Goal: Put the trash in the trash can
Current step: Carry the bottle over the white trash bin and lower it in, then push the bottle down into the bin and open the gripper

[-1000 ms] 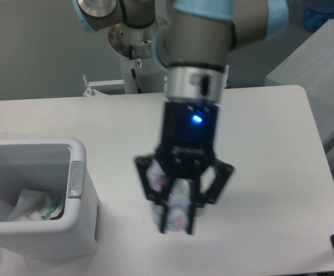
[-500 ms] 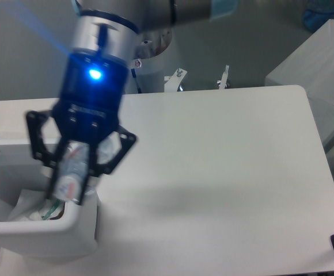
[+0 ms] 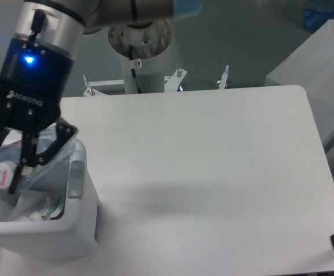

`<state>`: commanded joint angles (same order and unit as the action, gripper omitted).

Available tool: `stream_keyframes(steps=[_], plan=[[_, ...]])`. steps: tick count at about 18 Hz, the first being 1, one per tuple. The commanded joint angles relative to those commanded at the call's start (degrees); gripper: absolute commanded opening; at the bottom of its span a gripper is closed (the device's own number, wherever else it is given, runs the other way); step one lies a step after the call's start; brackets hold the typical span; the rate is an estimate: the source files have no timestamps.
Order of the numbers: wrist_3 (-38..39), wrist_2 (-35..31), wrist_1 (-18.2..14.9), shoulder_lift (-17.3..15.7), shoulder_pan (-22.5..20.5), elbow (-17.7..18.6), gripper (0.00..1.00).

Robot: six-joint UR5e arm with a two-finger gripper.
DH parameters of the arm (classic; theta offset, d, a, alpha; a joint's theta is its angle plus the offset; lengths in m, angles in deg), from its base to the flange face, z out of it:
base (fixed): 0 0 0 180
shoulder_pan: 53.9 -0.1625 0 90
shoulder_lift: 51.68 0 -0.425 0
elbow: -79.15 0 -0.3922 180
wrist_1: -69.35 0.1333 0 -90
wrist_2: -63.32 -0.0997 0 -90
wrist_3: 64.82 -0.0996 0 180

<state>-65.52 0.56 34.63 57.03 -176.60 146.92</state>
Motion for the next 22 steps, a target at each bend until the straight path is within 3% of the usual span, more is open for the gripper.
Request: stream_keyframes(steps=[8, 22], plan=[[-0.2, -0.1, 0.0, 3.7, 1.4, 0.0, 0.38], [-0.4, -0.5, 0.0, 4.2, 1.7, 1.6, 0.46]])
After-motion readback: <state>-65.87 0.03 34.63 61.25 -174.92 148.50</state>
